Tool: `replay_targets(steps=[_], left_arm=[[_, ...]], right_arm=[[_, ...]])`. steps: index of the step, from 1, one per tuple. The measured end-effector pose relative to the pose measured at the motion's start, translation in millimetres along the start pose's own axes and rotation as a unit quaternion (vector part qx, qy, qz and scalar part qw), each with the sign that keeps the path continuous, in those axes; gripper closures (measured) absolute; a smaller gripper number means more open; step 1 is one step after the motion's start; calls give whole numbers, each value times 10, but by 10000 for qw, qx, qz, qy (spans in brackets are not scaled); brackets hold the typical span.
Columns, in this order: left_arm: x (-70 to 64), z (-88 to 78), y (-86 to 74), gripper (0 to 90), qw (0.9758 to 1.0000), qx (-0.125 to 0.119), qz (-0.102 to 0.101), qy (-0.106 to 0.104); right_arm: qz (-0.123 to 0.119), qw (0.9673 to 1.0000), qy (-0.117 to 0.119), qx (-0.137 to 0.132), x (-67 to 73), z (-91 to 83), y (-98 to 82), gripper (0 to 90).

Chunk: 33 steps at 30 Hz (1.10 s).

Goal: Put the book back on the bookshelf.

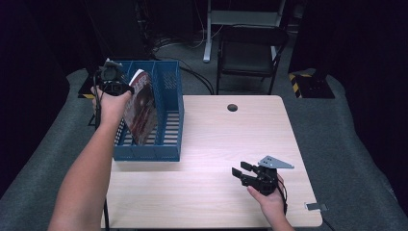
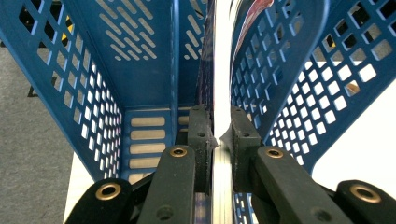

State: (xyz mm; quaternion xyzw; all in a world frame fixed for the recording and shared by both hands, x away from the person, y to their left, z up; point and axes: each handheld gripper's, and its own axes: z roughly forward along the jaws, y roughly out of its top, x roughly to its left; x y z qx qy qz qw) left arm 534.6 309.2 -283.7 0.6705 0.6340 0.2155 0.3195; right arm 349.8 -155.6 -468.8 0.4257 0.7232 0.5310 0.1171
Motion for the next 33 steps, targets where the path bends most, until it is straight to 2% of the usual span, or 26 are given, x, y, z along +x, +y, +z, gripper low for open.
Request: replay_targets(steps=[6, 10, 17, 18, 22, 24, 33], left_arm=[[36, -95, -19, 805, 9999, -70, 42, -77], [91, -143, -41, 798, 9999, 46, -1, -160], [118, -203, -74, 800, 9998, 109, 33, -138], [123, -199, -86, 800, 9999, 47, 30, -138], [133, -196, -117, 803, 9998, 49, 7, -189], [137, -198, -122, 801, 9997, 18, -79, -231], [128, -223, -148, 805, 9996, 12, -29, -271]], right_arm=[[-4, 10000, -5, 3, 3, -1, -1, 482], [-2, 10000, -13, 4, 3, 2, -4, 482], [-17, 10000, -24, 1, -3, 7, -6, 480], [-11, 10000, -11, 4, 0, 8, -6, 480], [-10, 10000, 2, -5, 2, 13, -9, 479], [-6, 10000, 1, -1, 2, 14, -10, 479], [5, 10000, -16, 7, -1, 16, -10, 478]])
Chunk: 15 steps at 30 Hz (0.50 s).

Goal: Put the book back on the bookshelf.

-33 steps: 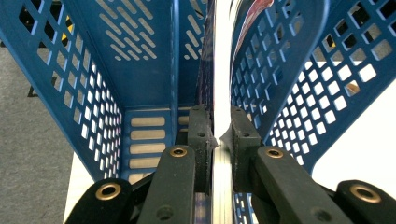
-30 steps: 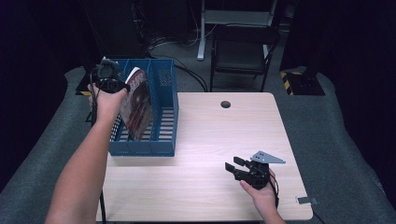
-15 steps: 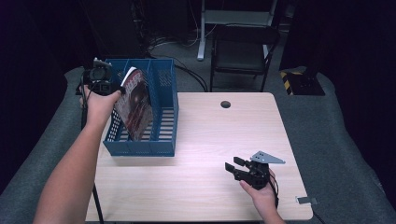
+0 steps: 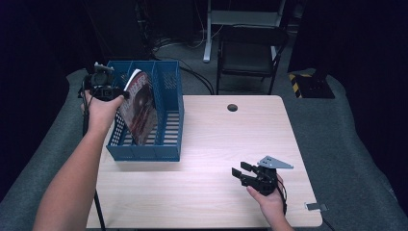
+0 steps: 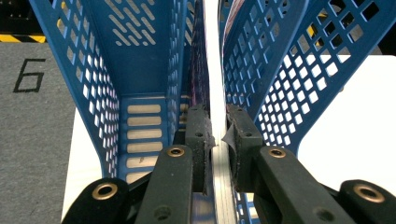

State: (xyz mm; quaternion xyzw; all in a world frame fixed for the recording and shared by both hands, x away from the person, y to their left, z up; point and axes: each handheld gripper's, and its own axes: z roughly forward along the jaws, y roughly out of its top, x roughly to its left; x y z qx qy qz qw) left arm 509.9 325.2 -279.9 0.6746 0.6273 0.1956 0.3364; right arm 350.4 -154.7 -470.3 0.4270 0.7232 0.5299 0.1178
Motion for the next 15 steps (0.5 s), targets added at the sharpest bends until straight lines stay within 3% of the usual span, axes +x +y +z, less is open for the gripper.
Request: replay_targets(steps=[15], left_arm=[[-27, 2, 2, 838, 9999, 27, 77, 109]], right_arm=[[20, 10000, -14, 35, -1, 1, 0, 477]])
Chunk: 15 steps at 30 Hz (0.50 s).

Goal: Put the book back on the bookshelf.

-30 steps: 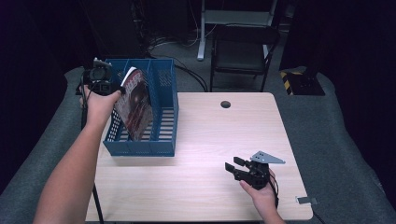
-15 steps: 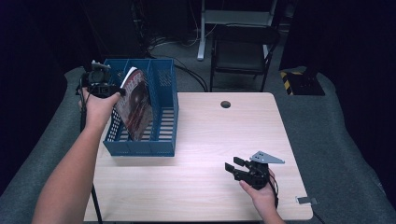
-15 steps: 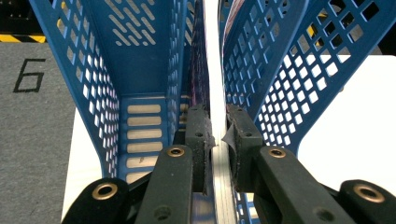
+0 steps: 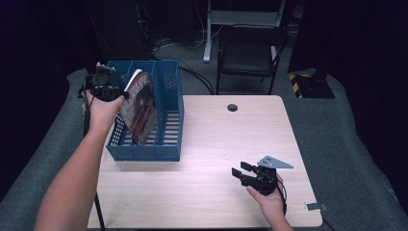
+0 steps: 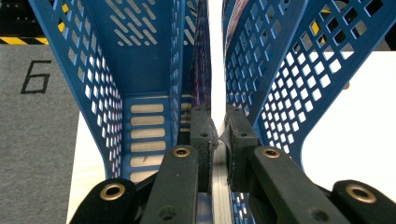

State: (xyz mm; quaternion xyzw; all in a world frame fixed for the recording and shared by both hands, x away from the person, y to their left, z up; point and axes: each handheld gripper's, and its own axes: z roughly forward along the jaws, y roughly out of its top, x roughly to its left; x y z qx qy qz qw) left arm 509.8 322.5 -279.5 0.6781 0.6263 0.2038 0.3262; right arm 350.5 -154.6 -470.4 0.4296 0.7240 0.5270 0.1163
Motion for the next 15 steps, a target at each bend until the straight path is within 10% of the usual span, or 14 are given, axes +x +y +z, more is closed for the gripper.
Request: replay_targets(steps=[15], left_arm=[[-44, 2, 91, 843, 10000, 14, -11, 84]], right_arm=[[-3, 10000, 21, 0, -13, 10, -1, 475]])
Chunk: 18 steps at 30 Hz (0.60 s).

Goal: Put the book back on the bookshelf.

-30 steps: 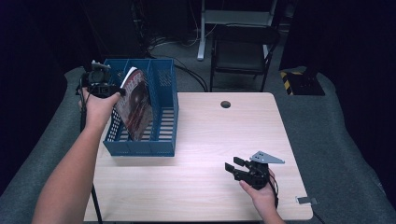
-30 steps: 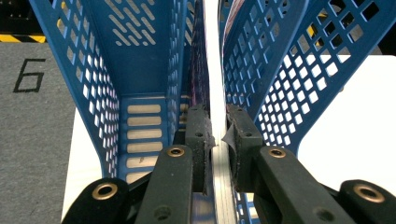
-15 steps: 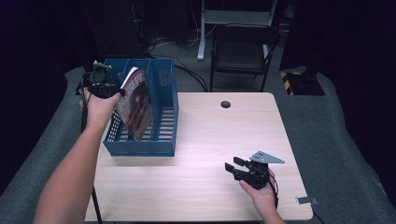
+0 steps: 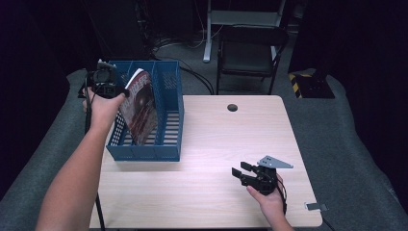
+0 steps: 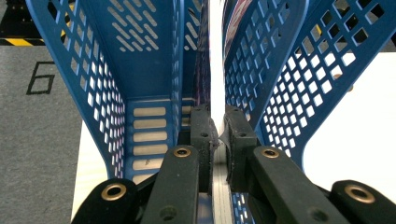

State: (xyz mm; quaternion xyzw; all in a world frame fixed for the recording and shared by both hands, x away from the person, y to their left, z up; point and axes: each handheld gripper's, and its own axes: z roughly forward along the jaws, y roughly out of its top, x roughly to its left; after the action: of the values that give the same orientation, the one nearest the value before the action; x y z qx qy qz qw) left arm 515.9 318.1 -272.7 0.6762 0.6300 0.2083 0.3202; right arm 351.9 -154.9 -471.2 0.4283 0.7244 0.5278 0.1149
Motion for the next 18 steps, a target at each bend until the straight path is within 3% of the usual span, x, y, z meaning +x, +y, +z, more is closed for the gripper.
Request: replay_targets(steps=[7, 11, 18], left_arm=[[25, -20, 66, 844, 10000, -76, -32, 17], [32, 10, 82, 844, 9996, -199, -184, 36], [3, 96, 111, 844, 9993, -333, -164, 105]], right_arm=[[12, 10000, -12, 4, -1, -8, 0, 475], [11, 10000, -18, -13, -2, -7, -2, 475], [3, 10000, -21, 3, -8, -10, 0, 475]])
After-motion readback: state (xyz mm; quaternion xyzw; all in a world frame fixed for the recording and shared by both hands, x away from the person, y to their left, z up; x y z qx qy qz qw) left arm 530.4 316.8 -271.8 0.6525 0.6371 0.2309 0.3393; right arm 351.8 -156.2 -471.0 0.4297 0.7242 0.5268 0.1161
